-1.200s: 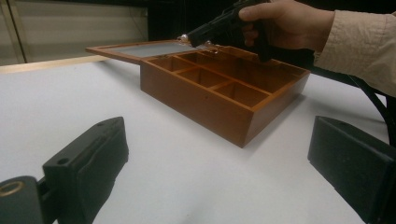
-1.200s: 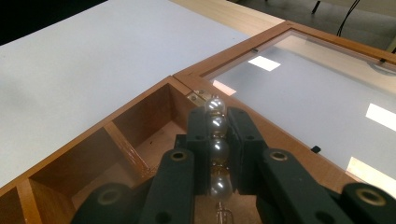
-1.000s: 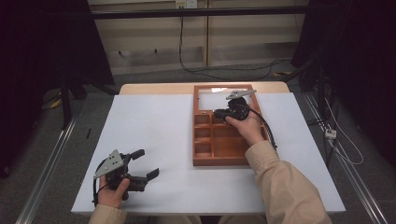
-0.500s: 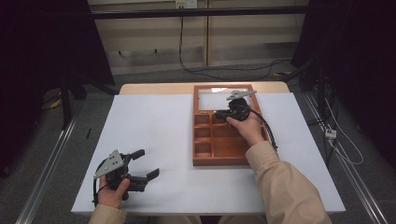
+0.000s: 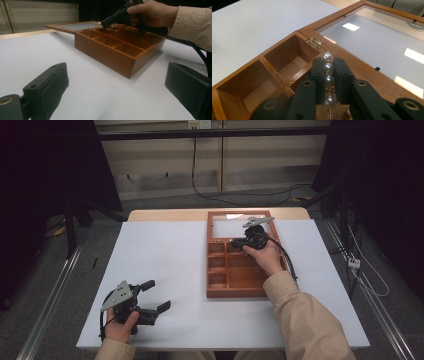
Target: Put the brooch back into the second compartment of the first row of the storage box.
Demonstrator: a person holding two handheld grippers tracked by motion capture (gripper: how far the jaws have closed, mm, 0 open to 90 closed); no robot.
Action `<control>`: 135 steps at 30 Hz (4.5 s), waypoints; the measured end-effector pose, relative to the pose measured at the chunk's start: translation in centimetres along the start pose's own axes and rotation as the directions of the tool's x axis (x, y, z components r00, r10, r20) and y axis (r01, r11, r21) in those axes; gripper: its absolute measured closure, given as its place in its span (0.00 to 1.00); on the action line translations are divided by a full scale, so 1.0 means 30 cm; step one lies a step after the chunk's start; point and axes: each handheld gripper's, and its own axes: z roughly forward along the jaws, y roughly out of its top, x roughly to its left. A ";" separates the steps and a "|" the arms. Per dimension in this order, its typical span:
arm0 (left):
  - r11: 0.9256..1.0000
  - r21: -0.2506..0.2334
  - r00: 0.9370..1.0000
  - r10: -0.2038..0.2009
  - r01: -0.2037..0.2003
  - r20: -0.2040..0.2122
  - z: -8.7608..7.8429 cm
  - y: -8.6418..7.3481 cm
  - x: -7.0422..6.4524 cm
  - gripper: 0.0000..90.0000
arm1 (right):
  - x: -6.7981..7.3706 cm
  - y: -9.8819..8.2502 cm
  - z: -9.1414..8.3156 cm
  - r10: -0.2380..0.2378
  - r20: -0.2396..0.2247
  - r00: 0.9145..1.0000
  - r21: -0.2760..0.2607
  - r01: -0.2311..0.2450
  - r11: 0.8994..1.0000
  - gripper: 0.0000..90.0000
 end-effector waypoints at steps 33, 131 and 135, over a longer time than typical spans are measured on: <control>1.000 0.004 1.000 0.002 -0.002 -0.002 0.001 0.000 0.000 0.05 | 0.010 0.002 0.010 -0.015 0.005 1.000 0.038 0.015 0.999 0.88; 1.000 -0.002 1.000 -0.010 0.010 -0.013 -0.002 0.000 0.005 0.05 | 0.214 -0.146 -0.242 -0.048 -0.108 0.993 -0.038 0.044 0.998 0.19; 1.000 -0.002 1.000 -0.008 0.008 -0.014 -0.003 0.000 0.006 0.05 | 0.222 -0.161 -0.253 -0.051 -0.118 0.992 -0.040 0.047 0.998 0.19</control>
